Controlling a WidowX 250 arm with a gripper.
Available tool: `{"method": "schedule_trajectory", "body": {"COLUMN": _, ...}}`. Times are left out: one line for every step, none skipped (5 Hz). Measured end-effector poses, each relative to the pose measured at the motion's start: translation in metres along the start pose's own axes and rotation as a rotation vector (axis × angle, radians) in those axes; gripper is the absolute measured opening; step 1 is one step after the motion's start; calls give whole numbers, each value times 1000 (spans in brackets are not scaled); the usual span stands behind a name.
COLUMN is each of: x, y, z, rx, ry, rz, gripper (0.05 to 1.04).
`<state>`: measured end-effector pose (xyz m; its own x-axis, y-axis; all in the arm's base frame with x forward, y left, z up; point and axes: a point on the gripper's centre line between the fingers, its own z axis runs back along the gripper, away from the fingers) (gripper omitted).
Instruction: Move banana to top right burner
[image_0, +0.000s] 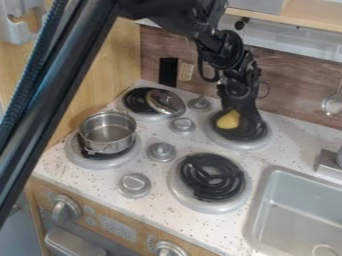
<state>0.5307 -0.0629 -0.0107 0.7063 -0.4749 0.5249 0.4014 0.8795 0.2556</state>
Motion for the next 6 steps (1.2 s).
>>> {"method": "schedule_trajectory", "body": {"x": -3, "y": -3, "z": -7, "rx": -15, "ry": 19, "rz": 6, "gripper": 620}}
{"method": "schedule_trajectory", "body": {"x": -5, "y": -3, "z": -7, "rx": -18, "ry": 36, "rz": 31, "gripper": 928}}
{"method": "schedule_trajectory", "body": {"x": -11, "y": -3, "z": -9, "rx": -10, "ry": 23, "rz": 60, "gripper": 1019}}
{"method": "schedule_trajectory", "body": {"x": -26, "y": -3, "z": 4, "rx": -24, "ry": 61, "rz": 67, "gripper": 1005}}
{"method": "schedule_trajectory", "body": {"x": -41, "y": 0, "z": 36, "rx": -31, "ry": 99, "rz": 77, "gripper": 999}}
{"method": "schedule_trajectory", "body": {"x": -66, "y": 13, "z": 79, "rx": -73, "ry": 231, "rz": 126, "gripper": 999}}
